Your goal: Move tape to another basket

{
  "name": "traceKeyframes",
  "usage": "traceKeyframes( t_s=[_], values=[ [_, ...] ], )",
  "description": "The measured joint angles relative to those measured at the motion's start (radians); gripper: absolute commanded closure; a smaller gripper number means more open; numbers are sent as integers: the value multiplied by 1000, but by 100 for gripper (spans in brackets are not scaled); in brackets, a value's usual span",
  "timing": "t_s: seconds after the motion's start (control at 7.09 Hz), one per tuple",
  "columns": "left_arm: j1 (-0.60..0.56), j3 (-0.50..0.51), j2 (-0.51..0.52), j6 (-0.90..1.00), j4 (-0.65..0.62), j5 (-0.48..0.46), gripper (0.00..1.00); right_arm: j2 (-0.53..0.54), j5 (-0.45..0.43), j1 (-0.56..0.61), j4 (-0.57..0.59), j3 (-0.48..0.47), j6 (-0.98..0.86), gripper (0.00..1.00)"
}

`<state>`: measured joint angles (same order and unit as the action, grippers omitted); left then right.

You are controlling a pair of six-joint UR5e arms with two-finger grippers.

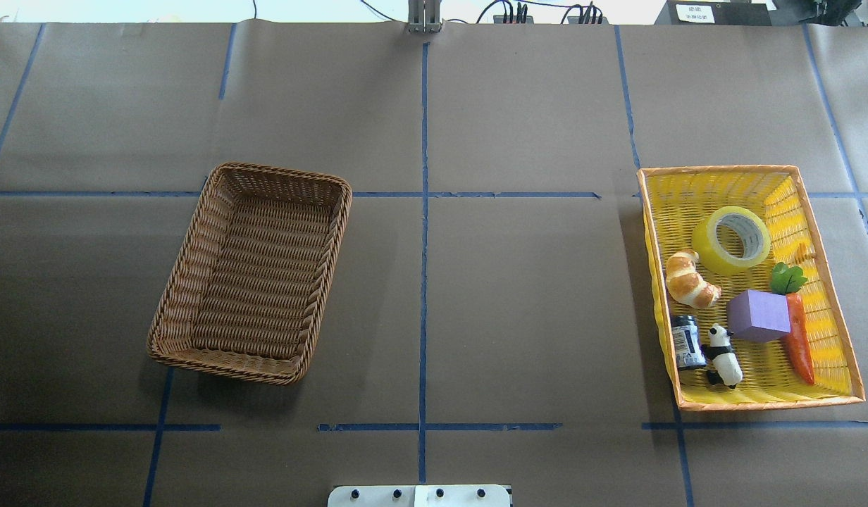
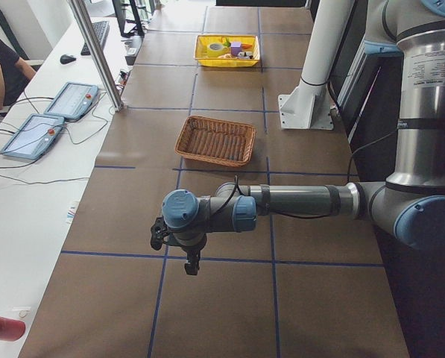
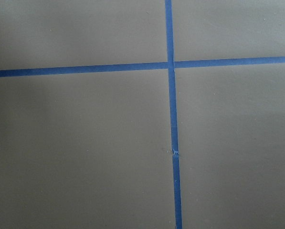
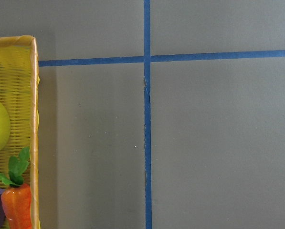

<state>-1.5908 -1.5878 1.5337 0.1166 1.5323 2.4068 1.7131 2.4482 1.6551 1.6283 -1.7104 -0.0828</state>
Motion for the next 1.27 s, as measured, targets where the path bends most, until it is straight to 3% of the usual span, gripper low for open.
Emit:
traceKeyframes(
  t_s=[1.27],
  values=[
    [0, -3, -1, 0, 8, -2, 0, 5, 0, 0, -15, -1, 11, 0]
  ],
)
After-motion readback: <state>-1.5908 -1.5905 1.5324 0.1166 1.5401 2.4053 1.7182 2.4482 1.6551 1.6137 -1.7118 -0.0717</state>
